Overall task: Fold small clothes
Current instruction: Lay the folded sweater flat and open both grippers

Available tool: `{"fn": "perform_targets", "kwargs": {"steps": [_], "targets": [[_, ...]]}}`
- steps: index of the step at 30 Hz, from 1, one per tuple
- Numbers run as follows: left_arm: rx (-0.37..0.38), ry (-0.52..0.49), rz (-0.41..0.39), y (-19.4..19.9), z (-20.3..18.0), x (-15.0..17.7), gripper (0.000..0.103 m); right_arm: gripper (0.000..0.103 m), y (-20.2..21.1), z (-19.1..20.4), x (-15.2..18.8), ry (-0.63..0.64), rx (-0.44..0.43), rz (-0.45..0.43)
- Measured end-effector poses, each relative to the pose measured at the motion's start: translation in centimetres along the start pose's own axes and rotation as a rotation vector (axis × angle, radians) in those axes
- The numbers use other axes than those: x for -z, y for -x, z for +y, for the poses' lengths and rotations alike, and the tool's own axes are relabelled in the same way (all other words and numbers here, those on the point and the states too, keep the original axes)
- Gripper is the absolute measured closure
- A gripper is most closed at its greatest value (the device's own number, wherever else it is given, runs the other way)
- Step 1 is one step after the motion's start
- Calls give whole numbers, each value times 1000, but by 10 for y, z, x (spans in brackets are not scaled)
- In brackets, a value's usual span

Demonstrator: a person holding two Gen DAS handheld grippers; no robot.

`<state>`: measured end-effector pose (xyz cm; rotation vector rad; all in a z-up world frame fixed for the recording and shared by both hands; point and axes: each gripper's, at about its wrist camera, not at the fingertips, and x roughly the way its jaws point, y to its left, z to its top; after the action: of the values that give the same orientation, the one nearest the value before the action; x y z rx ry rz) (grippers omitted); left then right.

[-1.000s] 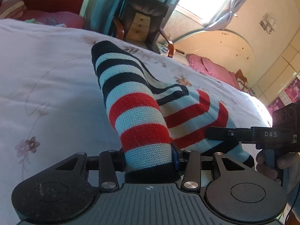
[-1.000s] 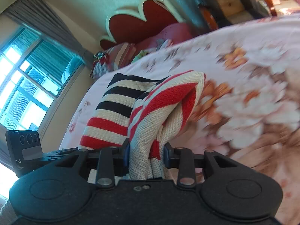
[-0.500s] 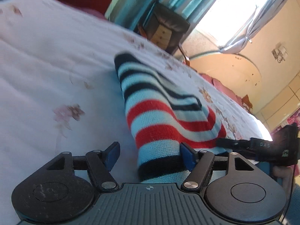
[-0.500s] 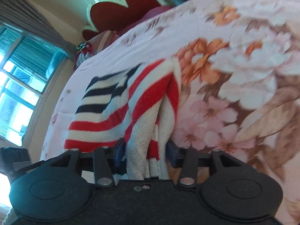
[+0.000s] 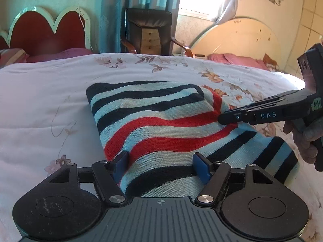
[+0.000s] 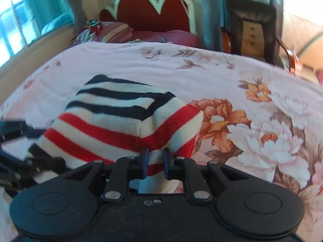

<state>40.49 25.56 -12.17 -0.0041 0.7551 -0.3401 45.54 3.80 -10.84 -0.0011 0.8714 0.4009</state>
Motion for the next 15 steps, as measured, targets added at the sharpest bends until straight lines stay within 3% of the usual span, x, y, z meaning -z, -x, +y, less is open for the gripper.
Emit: {"fn": "perform_targets", "kwargs": {"steps": [5,7,11,15], "targets": [[25,30,-51,32,4,7,34,90,14,2,7,22,48,-25],[-1,23,-90,53,4,17,34,77,41,6,13,29,43,-67],[-46,1,-90,75,-1,45,34,83,86,19,38,75,-40,-97],[-53,33,-70,77,-3,65,34,86,96,51,62,222,-73,-62]]}}
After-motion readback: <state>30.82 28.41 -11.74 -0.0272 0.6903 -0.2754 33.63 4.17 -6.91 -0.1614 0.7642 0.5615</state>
